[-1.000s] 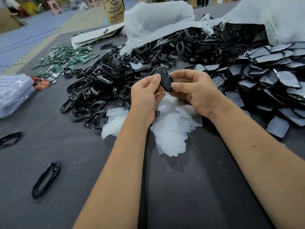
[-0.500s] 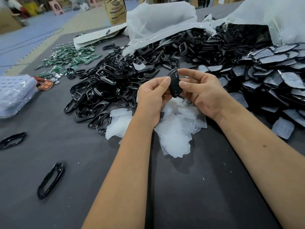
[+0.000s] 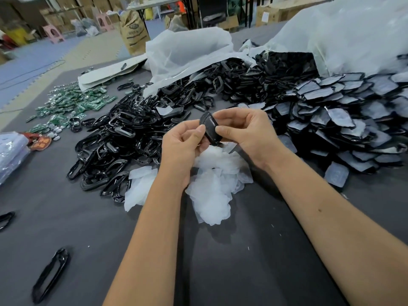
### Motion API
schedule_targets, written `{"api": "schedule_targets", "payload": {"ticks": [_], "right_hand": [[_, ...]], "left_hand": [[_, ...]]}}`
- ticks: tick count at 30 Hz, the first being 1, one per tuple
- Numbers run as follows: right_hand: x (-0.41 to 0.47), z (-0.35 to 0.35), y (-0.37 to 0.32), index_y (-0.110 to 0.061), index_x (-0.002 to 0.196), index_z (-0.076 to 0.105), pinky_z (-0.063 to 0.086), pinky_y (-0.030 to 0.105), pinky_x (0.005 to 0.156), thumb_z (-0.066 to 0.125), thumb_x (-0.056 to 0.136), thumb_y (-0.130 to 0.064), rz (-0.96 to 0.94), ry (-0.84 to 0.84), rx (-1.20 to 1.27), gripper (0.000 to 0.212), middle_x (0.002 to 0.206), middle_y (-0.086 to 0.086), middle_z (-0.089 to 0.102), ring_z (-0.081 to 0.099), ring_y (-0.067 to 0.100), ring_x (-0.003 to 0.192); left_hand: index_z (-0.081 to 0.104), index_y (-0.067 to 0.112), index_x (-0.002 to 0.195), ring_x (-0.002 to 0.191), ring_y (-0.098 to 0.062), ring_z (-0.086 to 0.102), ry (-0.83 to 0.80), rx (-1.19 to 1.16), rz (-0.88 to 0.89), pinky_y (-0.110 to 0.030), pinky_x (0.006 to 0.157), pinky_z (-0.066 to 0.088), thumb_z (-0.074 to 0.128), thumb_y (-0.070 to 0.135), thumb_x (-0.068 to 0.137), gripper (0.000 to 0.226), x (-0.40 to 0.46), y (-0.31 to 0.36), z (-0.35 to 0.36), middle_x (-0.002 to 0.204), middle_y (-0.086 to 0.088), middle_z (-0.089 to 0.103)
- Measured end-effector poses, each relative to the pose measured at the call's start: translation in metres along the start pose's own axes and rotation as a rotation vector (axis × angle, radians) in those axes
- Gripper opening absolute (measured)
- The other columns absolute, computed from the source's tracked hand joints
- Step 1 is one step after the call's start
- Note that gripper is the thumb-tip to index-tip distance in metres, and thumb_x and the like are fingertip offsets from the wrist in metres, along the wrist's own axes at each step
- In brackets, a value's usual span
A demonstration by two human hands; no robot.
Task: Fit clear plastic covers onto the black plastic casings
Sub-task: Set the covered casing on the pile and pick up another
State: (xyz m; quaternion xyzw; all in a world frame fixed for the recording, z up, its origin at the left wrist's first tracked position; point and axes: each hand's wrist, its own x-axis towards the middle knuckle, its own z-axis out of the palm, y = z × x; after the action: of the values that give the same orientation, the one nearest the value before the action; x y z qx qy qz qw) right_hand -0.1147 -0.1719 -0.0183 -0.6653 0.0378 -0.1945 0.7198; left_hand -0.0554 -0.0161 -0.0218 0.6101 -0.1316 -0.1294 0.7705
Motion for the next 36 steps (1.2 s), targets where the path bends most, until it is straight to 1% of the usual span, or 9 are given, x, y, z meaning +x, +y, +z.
{"api": "schedule_targets", "payload": {"ticks": [3,7,11,13,15,17,23,31,36], "right_hand": [[-0.001,-0.015,-0.017,-0.012,0.102,0.079,0.063,0.037,0.087,0.078,0.084,0.008,-0.107,0.092,-0.264,0.028,0.095,0.008,0.08,0.077,0.021,0.092],[-0.008,-0.054,-0.039,-0.017,0.103,0.081,0.059,0.021,0.084,0.079,0.082,0.002,-0.282,0.265,-0.697,0.028,0.089,-0.009,0.077,0.073,0.003,0.083],[-0.017,-0.096,-0.055,-0.014,0.109,0.081,0.057,0.035,0.093,0.069,0.085,0.003,-0.368,0.385,-1.065,0.032,0.103,0.003,0.08,0.074,0.02,0.097],[-0.022,-0.115,-0.061,-0.014,0.107,0.082,0.055,0.041,0.09,0.063,0.086,0.003,-0.365,0.424,-1.192,0.033,0.104,0.008,0.079,0.071,0.029,0.1],[-0.027,-0.13,-0.065,-0.014,0.104,0.082,0.054,0.043,0.087,0.06,0.085,0.003,-0.37,0.463,-1.229,0.034,0.102,0.009,0.078,0.068,0.032,0.1],[-0.032,-0.14,-0.068,-0.015,0.103,0.081,0.054,0.042,0.083,0.058,0.084,0.004,-0.395,0.498,-1.243,0.035,0.099,0.006,0.078,0.067,0.031,0.097],[-0.032,-0.151,-0.069,-0.022,0.108,0.079,0.055,0.039,0.088,0.062,0.089,-0.005,-0.214,0.303,-1.34,0.031,0.103,0.004,0.078,0.068,0.029,0.101],[-0.008,-0.127,-0.084,-0.02,0.098,0.082,0.059,0.037,0.088,0.066,0.09,-0.009,-0.29,0.347,-1.24,0.021,0.089,0.001,0.079,0.072,0.022,0.088],[0.037,-0.079,-0.071,-0.021,0.099,0.082,0.058,0.039,0.091,0.064,0.089,-0.011,-0.287,0.135,-1.274,0.023,0.095,0.004,0.079,0.072,0.025,0.094]], "left_hand": [[0.067,0.007,0.12,0.083,-0.022,0.072,-0.079,0.034,-0.005,-0.029,0.079,0.06,0.057,-0.004,0.101,0.024,0.0,0.01,0.013,0.088,-0.015,0.075],[0.066,0.006,0.123,0.095,-0.033,0.075,-0.149,0.12,0.0,-0.038,0.087,0.063,0.053,-0.005,0.101,0.027,0.003,0.017,0.061,0.101,-0.016,0.078],[0.066,0.012,0.126,0.109,-0.029,0.07,-0.245,0.356,0.102,-0.04,0.092,0.061,0.055,-0.006,0.098,0.035,0.009,0.012,0.125,0.118,-0.006,0.073],[0.068,0.013,0.126,0.107,-0.022,0.069,-0.294,0.543,0.223,-0.033,0.095,0.056,0.055,-0.007,0.093,0.041,0.01,0.007,0.153,0.117,0.0,0.072],[0.071,0.016,0.122,0.095,-0.012,0.067,-0.269,0.69,0.338,-0.014,0.084,0.048,0.057,-0.004,0.089,0.041,0.008,0.003,0.173,0.109,0.006,0.072],[0.074,0.017,0.115,0.089,-0.008,0.065,-0.208,0.708,0.39,-0.008,0.076,0.045,0.057,-0.002,0.087,0.038,0.006,0.001,0.183,0.102,0.006,0.073],[0.076,0.011,0.108,0.098,-0.016,0.068,-0.154,0.756,0.379,-0.031,0.091,0.054,0.052,-0.004,0.087,0.035,0.0,-0.009,0.188,0.106,-0.001,0.075],[0.079,0.018,0.092,0.082,-0.009,0.068,-0.058,0.824,0.362,-0.02,0.071,0.05,0.055,-0.001,0.08,0.033,0.018,0.0,0.156,0.086,0.007,0.074],[0.08,0.017,0.093,0.093,-0.019,0.068,0.002,0.975,0.264,-0.028,0.082,0.054,0.059,0.002,0.078,0.03,0.044,0.004,0.112,0.098,0.0,0.075]]}}
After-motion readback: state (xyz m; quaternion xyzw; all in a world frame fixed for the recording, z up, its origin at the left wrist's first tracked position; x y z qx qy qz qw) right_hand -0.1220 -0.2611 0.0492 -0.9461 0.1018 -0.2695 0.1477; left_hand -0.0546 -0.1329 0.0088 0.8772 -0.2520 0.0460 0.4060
